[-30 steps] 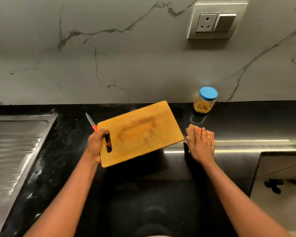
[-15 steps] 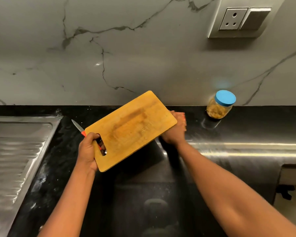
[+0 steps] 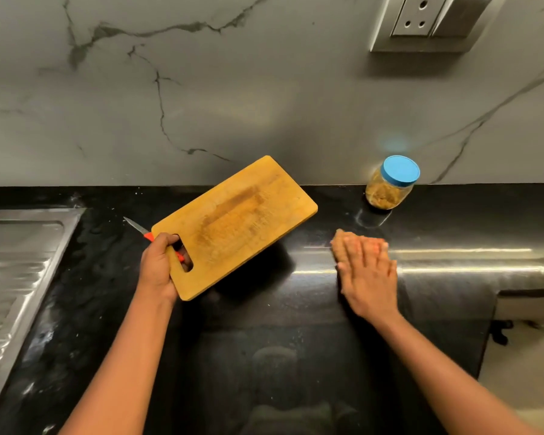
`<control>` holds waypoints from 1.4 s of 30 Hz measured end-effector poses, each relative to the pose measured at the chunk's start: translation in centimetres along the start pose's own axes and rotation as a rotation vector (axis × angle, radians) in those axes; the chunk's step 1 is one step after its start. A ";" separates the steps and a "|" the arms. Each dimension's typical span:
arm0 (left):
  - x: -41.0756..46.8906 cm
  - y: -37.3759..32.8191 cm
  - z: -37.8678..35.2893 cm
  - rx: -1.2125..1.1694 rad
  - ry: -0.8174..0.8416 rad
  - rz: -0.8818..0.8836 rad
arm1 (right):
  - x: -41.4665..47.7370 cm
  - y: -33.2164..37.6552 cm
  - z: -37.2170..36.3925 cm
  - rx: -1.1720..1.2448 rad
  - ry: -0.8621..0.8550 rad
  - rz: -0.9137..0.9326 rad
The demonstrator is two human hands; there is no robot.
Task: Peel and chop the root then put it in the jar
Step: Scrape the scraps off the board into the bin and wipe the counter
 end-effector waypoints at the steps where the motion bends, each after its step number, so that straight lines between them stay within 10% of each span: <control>1: 0.0 0.1 -0.3 -0.005 0.013 0.000 | 1.5 -0.8 0.3 0.000 -0.015 -0.040; 8: -0.9 -0.8 -2.6 -0.085 0.113 -0.020 | 6.6 7.7 -0.7 0.062 0.052 -0.207; 15: -0.8 -1.4 -3.7 -0.091 0.171 -0.041 | -4.7 21.7 -2.1 0.075 0.170 0.368; 25: -4.7 -1.3 -4.8 -0.056 0.202 -0.081 | 2.8 -9.9 1.4 0.033 -0.022 -0.271; 29: -7.2 -1.7 -6.0 -0.023 0.203 -0.098 | 1.9 -9.7 1.7 0.126 0.006 -0.442; 37: -12.9 -4.2 -5.8 -0.050 0.096 -0.196 | -8.8 15.6 0.0 0.038 0.112 0.148; 42: -14.6 -4.6 -4.4 -0.022 0.079 -0.216 | -13.5 16.3 -1.2 0.046 0.158 0.416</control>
Point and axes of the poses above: each hand's wrist, its own x-axis towards the middle knuckle, its own z-axis out of the back of the hand, y = z × x, the point moved 6 cm from there along x, towards the middle knuckle, and after that the axes turned 8 degrees about -z, right-handed, at the moved point
